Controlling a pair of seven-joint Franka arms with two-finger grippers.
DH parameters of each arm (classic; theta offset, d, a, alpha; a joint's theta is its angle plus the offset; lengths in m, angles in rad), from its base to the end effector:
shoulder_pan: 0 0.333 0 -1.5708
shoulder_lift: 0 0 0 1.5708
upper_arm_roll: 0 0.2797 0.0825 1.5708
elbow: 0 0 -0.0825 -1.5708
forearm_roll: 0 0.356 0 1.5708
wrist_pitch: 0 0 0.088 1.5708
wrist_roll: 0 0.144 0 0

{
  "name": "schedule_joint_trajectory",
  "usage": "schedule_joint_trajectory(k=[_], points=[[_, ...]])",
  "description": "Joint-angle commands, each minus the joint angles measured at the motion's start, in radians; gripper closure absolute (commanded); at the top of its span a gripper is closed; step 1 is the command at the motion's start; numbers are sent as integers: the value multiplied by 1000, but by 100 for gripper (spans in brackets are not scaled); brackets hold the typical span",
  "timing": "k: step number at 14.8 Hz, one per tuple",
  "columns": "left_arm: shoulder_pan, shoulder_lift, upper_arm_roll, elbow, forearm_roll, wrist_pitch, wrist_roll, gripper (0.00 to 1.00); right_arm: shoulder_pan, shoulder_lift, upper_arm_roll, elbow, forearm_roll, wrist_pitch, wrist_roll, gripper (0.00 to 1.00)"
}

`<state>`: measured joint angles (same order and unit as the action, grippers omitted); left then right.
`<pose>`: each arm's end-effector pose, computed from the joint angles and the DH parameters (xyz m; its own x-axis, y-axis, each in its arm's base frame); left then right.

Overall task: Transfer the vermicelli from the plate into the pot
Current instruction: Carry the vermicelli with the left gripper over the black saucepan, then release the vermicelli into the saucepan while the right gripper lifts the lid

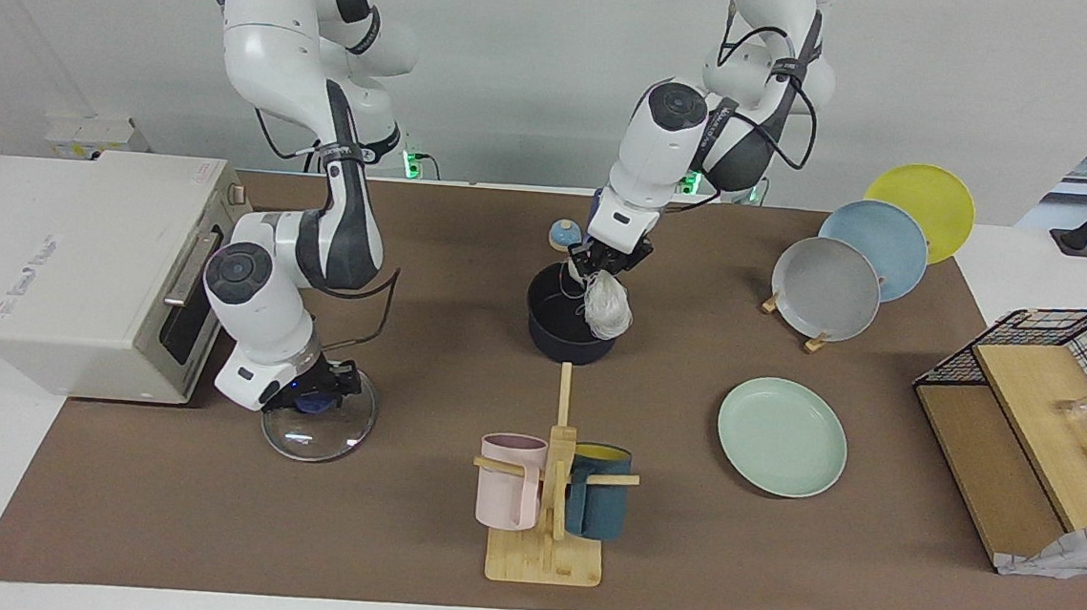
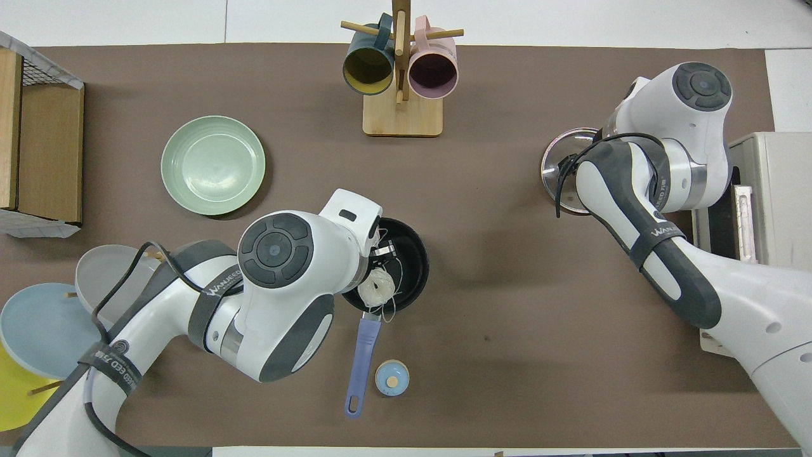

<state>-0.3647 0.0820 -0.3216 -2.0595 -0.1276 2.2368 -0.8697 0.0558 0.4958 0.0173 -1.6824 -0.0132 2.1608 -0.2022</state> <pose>0.4220 -0.3540 0.3500 0.9665 0.2533 -0.0416 0.2567 -0.9537 0.1569 0.6290 0.0444 0.2589 0.9607 0.2770 -0.0175 0.2770 -0.9609 -0.0009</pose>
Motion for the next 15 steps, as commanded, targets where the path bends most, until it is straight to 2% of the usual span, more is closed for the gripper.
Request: schedule_joint_trajectory(k=[1, 6, 9, 14, 15], points=[[-28, 11, 18, -45, -14, 87, -23, 100, -5, -20, 3, 0, 27, -32, -31, 42], [-43, 41, 19, -60, -4, 116, -45, 100, -5, -36, 15, 0, 30, -47, -31, 42], [-62, 42, 22, -112, -3, 190, -46, 100, -4, -51, 21, 1, 33, -53, -31, 42], [-65, 55, 22, -113, 39, 188, -45, 100, -2, -85, 55, 61, 70, -165, -25, 42], [-63, 55, 22, -103, 49, 178, -43, 1, -2, -98, 65, 64, 71, -183, -20, 42]])
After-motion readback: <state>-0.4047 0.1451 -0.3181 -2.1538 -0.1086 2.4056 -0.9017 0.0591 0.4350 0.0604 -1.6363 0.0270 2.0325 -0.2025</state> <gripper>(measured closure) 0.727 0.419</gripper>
